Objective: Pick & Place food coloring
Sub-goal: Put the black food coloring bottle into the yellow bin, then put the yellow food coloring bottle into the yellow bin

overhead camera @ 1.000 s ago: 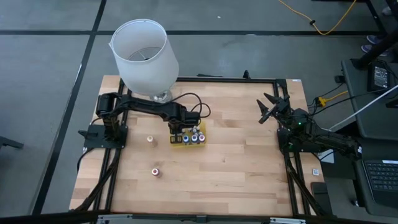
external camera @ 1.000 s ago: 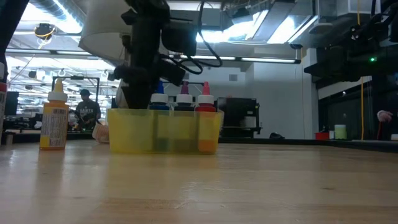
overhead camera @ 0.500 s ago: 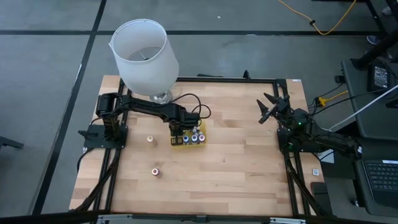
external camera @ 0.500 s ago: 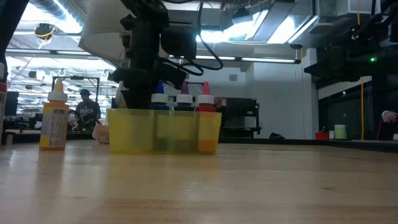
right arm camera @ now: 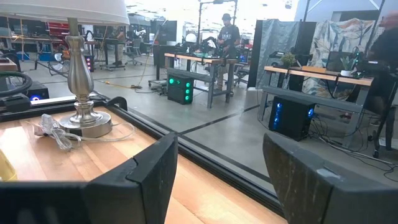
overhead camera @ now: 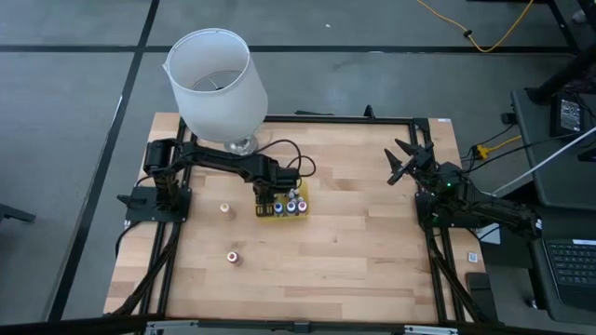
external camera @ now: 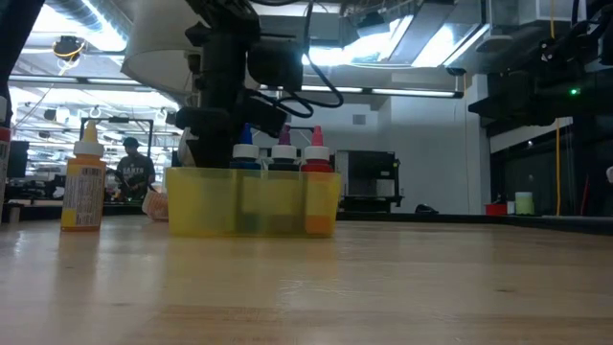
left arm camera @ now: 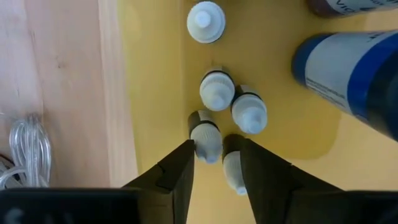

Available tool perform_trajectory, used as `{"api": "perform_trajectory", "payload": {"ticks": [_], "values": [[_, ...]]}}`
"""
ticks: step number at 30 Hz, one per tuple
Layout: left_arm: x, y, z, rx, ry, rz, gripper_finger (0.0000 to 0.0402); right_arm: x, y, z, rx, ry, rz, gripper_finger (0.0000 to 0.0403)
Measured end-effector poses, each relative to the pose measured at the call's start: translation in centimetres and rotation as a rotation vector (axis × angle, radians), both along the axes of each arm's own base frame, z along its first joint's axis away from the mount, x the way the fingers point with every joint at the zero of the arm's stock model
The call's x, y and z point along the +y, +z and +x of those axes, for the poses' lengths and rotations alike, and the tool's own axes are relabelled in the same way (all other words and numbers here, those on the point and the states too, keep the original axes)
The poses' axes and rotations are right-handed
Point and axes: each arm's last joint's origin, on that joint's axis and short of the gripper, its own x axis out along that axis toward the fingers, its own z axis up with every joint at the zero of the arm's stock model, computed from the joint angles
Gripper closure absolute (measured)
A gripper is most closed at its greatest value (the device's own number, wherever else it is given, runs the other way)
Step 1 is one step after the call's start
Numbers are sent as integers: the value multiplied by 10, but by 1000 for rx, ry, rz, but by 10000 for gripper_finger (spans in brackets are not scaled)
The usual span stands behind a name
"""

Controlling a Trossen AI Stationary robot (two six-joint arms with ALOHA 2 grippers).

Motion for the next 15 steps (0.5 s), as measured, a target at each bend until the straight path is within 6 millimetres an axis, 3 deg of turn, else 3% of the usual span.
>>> {"api": "perform_trajectory", "payload": {"ticks": [15], "values": [[-3, 33, -14, -66, 133, -62, 274, 0, 0, 0, 0, 0, 0, 166]]}}
